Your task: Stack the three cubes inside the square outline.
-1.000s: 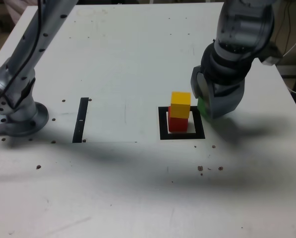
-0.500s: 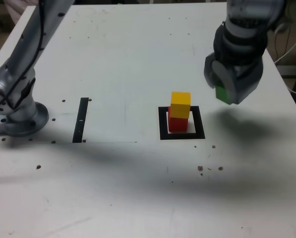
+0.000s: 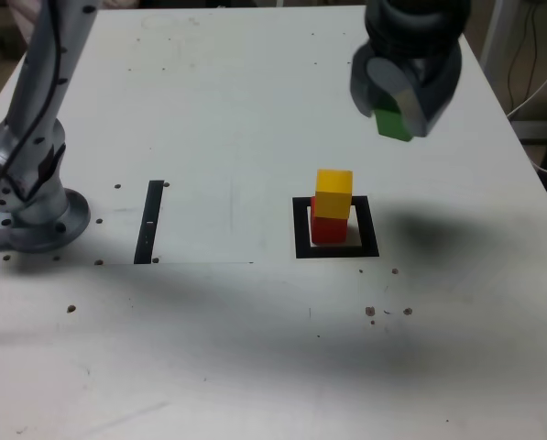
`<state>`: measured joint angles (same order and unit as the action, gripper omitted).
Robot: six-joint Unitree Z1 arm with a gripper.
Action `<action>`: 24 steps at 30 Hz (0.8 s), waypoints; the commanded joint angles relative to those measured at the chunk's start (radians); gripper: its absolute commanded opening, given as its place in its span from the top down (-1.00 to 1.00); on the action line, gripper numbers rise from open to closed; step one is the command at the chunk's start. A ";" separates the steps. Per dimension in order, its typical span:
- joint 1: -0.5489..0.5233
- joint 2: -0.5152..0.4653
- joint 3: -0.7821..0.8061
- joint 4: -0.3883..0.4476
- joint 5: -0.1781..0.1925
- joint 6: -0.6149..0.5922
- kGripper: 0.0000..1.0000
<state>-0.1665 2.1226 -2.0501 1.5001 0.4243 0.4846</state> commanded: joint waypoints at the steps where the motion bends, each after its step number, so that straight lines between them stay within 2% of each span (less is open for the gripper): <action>1: -0.001 -0.020 -0.003 0.035 -0.026 -0.014 0.55; 5: -0.001 -0.036 0.012 0.097 -0.066 -0.066 0.55; 9: -0.004 -0.049 0.037 0.131 -0.080 -0.131 0.55; 15: -0.015 -0.065 0.055 0.137 -0.121 -0.266 0.58; 24: -0.011 -0.068 0.082 0.137 -0.149 -0.473 0.62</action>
<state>-0.1833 2.0631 -1.9711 1.6230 0.2862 0.0304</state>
